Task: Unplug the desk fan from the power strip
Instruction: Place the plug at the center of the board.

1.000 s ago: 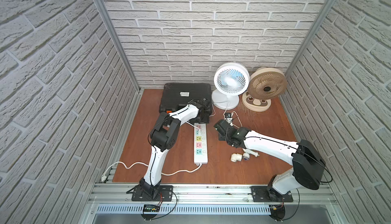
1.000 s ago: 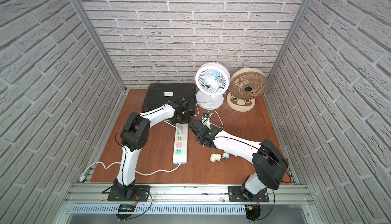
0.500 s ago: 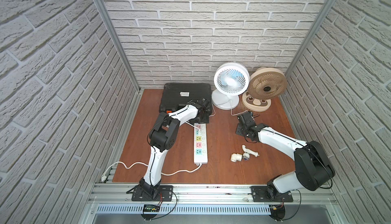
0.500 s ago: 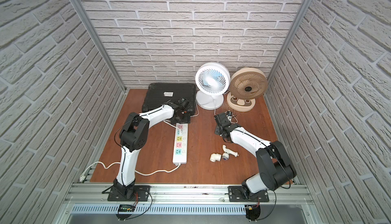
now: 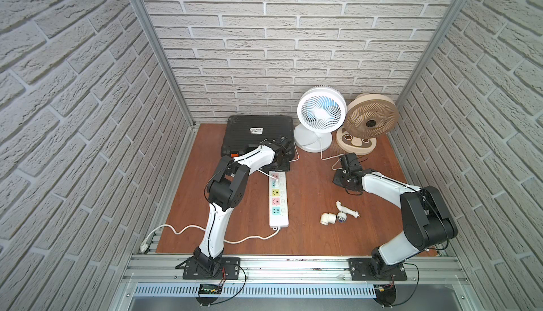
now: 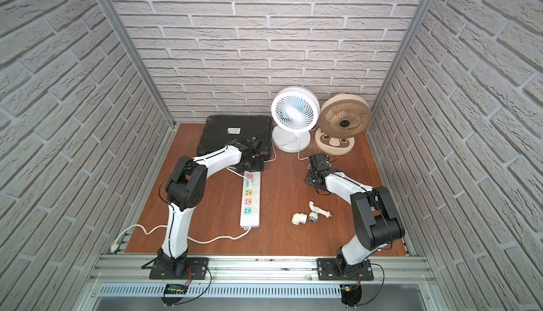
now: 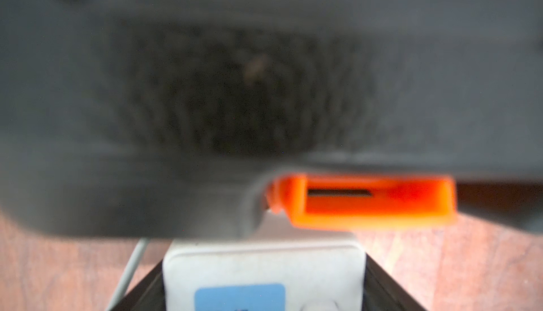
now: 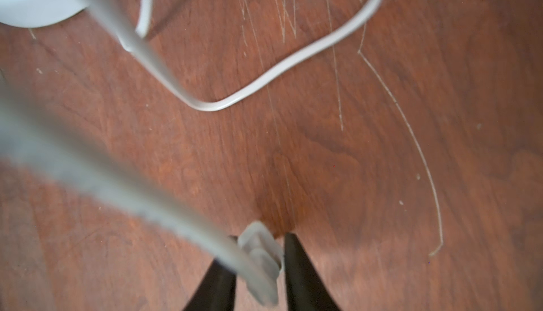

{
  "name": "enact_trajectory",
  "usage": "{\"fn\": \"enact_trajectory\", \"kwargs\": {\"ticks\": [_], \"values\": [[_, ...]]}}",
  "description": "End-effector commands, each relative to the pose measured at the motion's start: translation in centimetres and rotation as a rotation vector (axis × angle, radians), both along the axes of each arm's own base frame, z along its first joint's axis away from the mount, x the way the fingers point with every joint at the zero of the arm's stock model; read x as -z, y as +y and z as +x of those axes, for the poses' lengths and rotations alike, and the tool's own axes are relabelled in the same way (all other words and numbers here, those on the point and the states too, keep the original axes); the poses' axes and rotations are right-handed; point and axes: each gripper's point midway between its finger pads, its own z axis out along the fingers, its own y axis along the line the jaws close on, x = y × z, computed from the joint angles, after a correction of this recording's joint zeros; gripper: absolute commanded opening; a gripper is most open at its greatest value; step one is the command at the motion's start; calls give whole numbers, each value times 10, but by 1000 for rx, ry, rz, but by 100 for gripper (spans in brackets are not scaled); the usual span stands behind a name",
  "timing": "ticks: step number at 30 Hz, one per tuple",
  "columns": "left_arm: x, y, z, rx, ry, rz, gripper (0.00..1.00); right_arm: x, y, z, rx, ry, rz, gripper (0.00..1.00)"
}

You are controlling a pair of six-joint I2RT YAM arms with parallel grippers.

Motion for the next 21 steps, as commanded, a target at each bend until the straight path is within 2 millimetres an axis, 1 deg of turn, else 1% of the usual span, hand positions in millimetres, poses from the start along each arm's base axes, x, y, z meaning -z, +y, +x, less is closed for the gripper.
{"fn": "enact_trajectory", "kwargs": {"ticks": [1,4,8,11,14,18,21], "values": [[40,30,-43,-50,215,82,0,-12,-5,6,-13,-32,-36,46],[39,28,-43,-43,214,72,0,-20,-8,4,-17,-39,-54,56],[36,27,-44,-44,215,62,0,-33,-11,0,-17,-65,-66,62],[35,27,-45,-50,223,59,0,-47,-11,-3,-24,-95,-68,65],[35,28,-48,-65,237,63,0,-58,-8,-6,-37,-121,-66,66],[32,33,-52,-89,270,105,0,-75,6,-9,-81,-188,-48,65],[31,32,-54,-92,292,101,0,-87,27,-10,-160,-270,-16,62]]}}
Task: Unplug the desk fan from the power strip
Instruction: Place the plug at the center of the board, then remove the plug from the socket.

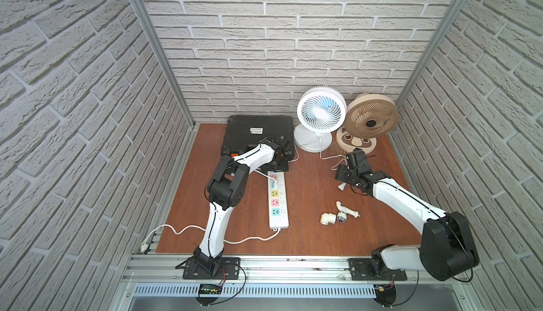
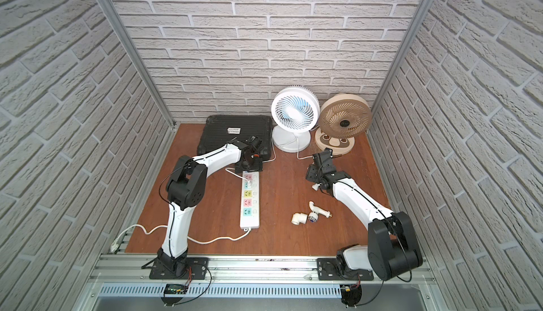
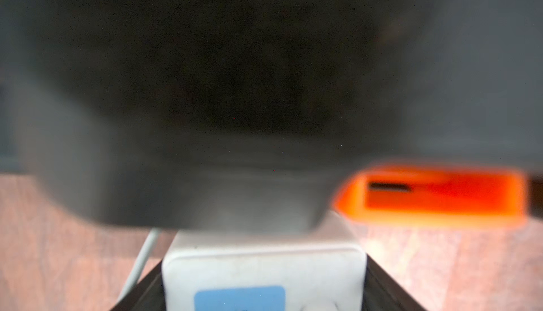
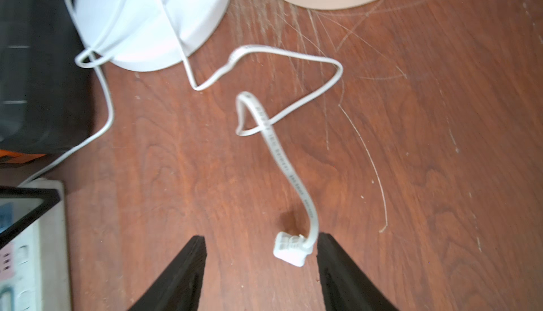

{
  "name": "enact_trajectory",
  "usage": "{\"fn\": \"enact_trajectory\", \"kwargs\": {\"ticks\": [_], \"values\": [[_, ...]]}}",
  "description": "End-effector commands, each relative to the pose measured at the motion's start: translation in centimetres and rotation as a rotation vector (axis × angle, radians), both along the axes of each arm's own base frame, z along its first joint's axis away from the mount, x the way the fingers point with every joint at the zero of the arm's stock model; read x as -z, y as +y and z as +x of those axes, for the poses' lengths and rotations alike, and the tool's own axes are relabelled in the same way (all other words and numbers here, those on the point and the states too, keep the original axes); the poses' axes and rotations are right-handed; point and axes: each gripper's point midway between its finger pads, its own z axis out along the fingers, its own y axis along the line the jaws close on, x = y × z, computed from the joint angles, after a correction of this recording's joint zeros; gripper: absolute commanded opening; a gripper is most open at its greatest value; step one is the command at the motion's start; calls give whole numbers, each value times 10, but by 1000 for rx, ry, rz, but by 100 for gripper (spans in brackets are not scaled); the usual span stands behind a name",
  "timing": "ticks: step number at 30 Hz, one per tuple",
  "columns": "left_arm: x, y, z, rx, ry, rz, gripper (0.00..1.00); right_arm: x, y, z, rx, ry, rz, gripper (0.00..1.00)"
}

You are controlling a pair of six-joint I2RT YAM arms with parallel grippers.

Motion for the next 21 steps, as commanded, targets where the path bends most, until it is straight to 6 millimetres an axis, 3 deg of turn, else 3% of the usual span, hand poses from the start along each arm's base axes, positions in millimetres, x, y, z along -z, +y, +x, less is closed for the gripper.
{"fn": "enact_trajectory", "kwargs": {"ticks": [1,12,21], "values": [[32,25,-47,-63,234,84,0,-15,23,-2,-96,-100,6,61],[41,26,-52,-105,321,47,0,-46,114,-13,-384,-337,10,58],[46,27,-55,-131,371,16,0,-45,182,-17,-549,-388,9,59]]}}
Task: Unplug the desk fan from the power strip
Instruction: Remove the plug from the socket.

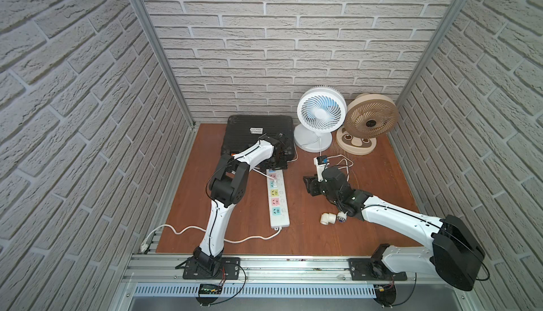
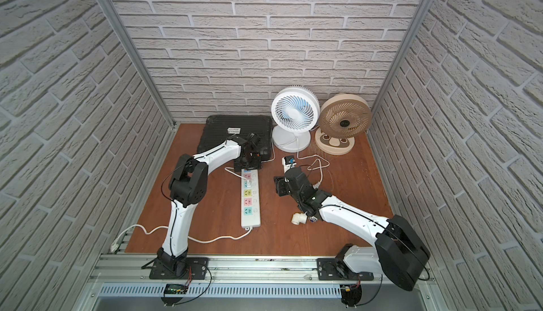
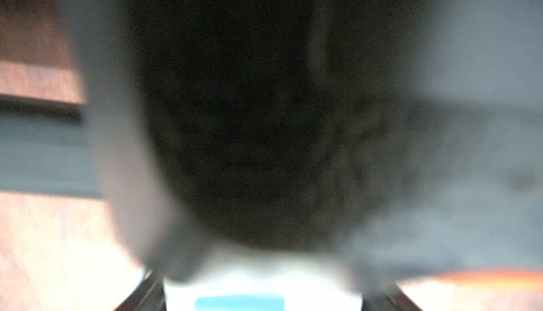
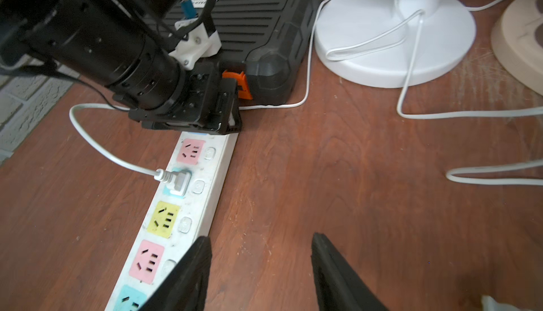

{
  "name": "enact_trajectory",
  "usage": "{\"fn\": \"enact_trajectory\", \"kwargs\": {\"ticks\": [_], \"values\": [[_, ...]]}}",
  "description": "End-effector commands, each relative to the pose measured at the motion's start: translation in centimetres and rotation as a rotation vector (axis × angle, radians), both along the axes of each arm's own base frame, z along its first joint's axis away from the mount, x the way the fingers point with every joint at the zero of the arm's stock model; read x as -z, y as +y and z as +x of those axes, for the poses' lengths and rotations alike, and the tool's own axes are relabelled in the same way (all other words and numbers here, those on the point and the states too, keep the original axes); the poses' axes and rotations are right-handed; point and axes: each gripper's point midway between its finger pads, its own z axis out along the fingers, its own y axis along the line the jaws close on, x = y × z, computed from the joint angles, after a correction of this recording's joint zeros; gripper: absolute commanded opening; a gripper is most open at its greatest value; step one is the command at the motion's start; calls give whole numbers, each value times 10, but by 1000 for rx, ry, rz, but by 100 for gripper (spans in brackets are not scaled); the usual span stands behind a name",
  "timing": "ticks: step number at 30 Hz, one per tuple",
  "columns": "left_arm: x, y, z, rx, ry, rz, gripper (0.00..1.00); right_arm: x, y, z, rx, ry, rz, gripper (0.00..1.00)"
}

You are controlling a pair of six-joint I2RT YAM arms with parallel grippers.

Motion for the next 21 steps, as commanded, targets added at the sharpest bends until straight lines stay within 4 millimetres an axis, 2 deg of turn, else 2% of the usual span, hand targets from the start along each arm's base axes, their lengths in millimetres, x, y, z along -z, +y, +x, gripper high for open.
{"fn": "enact_trajectory", "kwargs": {"ticks": [1,8,21], "values": [[46,20,-59,-89,316,21,0,-19,28,10,-49,-89,22,59],[52,18,-69,-86,401,3,0,-9,68,8,-149,-126,26,59],[55,17,-88,-115,473,23,0,14,104,4,-267,-185,-11,60]]}}
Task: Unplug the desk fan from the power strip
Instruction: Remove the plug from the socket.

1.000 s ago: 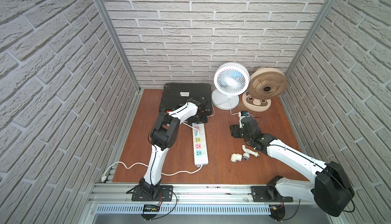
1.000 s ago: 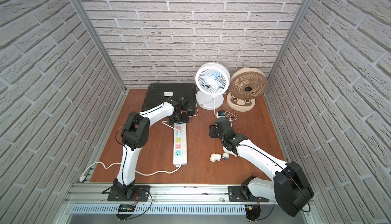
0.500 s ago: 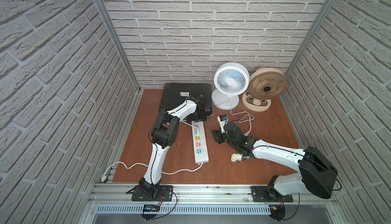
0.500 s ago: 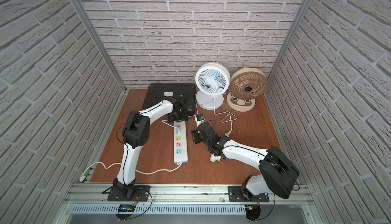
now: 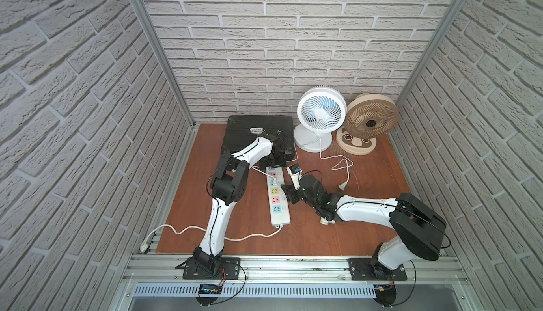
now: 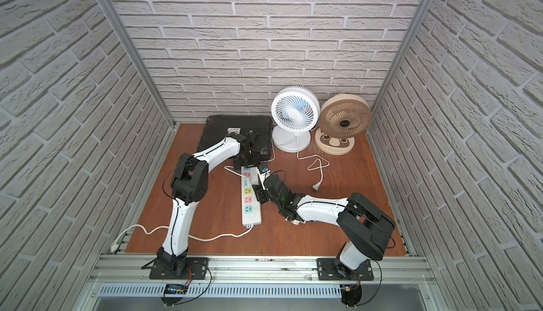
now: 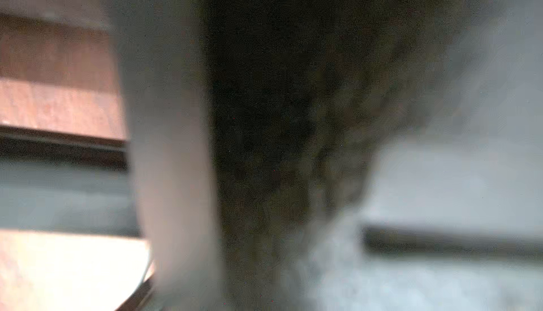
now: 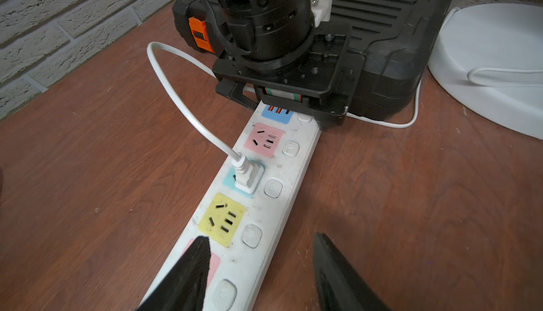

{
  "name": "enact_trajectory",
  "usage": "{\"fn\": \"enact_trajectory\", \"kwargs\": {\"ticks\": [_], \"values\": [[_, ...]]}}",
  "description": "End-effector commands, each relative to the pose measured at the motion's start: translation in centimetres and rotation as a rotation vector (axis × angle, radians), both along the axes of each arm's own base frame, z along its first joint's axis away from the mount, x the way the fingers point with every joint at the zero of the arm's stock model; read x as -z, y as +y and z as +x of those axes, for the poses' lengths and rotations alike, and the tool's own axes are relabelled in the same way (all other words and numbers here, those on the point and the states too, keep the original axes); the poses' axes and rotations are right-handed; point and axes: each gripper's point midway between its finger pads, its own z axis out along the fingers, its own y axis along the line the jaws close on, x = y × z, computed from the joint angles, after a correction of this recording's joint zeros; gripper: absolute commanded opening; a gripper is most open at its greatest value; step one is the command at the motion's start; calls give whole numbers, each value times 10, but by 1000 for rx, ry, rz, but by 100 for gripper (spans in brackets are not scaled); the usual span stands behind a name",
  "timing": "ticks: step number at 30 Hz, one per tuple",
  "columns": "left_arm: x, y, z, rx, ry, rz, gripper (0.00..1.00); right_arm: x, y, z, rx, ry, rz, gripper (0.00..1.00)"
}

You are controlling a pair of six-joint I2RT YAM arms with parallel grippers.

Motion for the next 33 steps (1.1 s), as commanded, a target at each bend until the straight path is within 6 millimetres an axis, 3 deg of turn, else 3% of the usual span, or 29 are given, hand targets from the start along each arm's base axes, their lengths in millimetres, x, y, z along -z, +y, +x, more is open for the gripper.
{"fn": "enact_trajectory", "kwargs": {"ticks": [1,8,21,33], "values": [[57,15,-95,-92,440,46,0,-17,19,6,-37,-88,45,60],[61,6,-97,-89,472,-8,0,-7,35,10,-54,-163,56,61],[61,12,-103,-87,502,29,0,9,43,39,46,-151,-11,57],[66,6,-113,-63,506,54,0,27,34,28,68,-68,24,52]]}}
